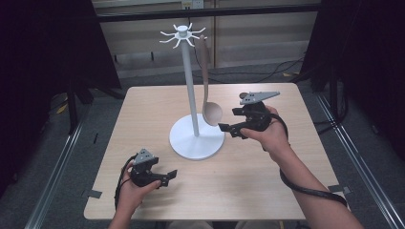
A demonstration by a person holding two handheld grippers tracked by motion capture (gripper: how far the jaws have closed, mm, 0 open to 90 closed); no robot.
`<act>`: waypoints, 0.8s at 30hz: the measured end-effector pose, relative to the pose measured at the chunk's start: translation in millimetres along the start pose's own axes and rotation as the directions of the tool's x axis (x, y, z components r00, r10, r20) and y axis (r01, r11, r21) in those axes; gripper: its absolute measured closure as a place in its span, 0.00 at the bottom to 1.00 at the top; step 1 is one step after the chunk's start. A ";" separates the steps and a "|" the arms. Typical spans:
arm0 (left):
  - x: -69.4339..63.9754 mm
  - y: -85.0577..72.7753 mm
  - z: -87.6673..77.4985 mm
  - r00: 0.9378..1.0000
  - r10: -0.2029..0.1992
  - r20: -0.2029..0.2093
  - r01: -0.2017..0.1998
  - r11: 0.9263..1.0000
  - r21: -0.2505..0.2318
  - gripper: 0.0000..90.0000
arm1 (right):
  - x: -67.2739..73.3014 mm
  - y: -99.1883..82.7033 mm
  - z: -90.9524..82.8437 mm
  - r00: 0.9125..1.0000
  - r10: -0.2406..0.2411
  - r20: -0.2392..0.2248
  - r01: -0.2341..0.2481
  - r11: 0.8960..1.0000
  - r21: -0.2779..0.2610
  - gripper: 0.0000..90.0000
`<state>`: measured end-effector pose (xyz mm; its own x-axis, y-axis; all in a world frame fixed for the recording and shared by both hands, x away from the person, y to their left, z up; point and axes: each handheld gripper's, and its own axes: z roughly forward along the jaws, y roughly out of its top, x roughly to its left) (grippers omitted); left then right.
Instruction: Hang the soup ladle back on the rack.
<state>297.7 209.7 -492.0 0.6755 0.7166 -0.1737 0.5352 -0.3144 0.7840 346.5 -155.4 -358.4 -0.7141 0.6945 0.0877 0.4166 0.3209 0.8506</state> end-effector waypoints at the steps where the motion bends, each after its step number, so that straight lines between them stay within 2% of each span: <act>1: -0.1 0.0 0.0 1.000 0.000 0.000 0.000 1.000 -0.001 0.06 | 0.5 -2.5 0.3 1.000 -0.004 0.005 0.004 1.000 0.006 0.23; 14: -0.3 0.1 -0.1 1.000 0.000 -0.001 0.000 1.000 -0.001 0.06 | 4.6 -31.0 2.8 1.000 -0.004 0.001 0.004 0.999 0.035 0.21; 24: -0.7 0.1 -0.1 1.000 0.001 0.000 -0.001 1.000 -0.001 0.06 | 6.3 -57.2 6.0 1.000 0.019 0.006 -0.020 0.998 0.056 0.20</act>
<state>297.3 209.2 -491.7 0.6756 0.7167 -0.1731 0.5342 -0.3139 0.7849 321.5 -165.5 -409.6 -0.7025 0.7044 0.1012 0.4617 0.3429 0.8181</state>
